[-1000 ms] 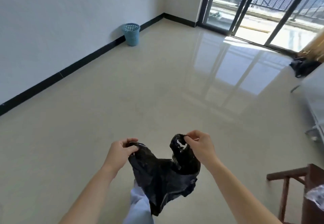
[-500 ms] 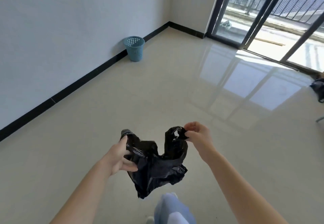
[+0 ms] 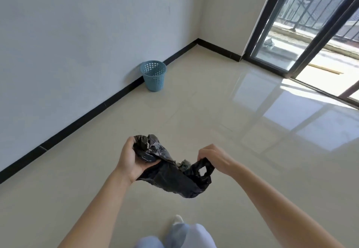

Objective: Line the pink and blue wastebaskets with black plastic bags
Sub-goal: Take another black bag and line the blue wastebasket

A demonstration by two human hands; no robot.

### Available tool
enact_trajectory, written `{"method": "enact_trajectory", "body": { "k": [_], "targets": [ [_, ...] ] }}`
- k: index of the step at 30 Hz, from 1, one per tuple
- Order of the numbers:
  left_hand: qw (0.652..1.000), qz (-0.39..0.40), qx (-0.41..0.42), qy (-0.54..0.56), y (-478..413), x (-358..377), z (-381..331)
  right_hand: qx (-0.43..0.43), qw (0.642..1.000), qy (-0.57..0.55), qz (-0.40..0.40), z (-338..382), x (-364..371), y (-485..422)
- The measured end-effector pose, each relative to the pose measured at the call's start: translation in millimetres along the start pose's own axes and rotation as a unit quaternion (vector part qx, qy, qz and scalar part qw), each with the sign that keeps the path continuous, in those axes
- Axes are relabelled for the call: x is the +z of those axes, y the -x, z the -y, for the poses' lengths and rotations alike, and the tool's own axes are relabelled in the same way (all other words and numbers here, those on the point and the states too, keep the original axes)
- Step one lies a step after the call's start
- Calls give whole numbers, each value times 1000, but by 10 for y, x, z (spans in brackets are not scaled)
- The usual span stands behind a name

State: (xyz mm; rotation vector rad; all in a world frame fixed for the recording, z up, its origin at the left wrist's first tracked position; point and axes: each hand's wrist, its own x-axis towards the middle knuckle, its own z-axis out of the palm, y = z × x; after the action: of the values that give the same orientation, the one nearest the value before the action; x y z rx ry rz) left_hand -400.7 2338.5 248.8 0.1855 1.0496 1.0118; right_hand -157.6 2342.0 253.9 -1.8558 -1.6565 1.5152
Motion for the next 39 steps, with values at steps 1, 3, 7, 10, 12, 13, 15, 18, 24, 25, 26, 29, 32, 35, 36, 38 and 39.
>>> {"method": "enact_trajectory", "body": {
  "k": [1,3,7,10,12,13,15,18,24,25,26,29,32,35,36,38,39],
  "targets": [
    [1000,-10,11,19,-153,47,-162,-4,999,28,32,139,-102,-191],
    [998,-23,36,38,-492,93,-473,-9,986,139,86,370,-270,-596],
    [998,-22,56,-11,-1301,171,-1141,-45,942,321,86,694,-487,-1608],
    [997,-24,42,-65,-2025,176,-1634,-45,964,260,22,977,-683,-2513],
    [986,-55,42,-152,-2498,192,-1993,-11,989,148,-8,1263,-835,-3096],
    [968,-69,45,-235,-2724,209,-2200,6,997,77,-17,1431,-913,-3374],
    [905,-91,77,-409,-3157,266,-2631,44,996,-67,-29,1761,-1080,-3905],
    [852,-109,130,-495,-3708,405,-3248,49,974,-214,-49,2267,-1307,-4558],
    [803,-127,229,-535,-4678,720,-4235,21,954,-275,-119,3072,-1606,-5578],
    [791,-142,238,-546,-4875,744,-4370,15,954,-264,-140,3167,-1678,-5774],
    [775,-154,247,-561,-5071,765,-4500,7,955,-250,-159,3269,-1755,-5956],
    [740,-164,276,-590,-5633,850,-4799,-26,952,-244,-181,3542,-1983,-6489],
    [747,-186,302,-563,-6217,983,-5091,-55,948,-264,-169,3810,-2245,-7078],
    [782,-206,276,-519,-6847,1114,-5356,-78,946,-277,-148,3986,-2523,-7780],
    [792,-216,264,-506,-7173,1147,-5453,-78,949,-274,-135,4027,-2647,-8130],
    [814,-222,237,-482,-7484,1221,-5555,-67,958,-257,-109,4080,-2780,-8492],
    [827,-225,226,-463,-7722,1253,-5620,-59,961,-251,-99,4117,-2880,-8768]
  ]
}}
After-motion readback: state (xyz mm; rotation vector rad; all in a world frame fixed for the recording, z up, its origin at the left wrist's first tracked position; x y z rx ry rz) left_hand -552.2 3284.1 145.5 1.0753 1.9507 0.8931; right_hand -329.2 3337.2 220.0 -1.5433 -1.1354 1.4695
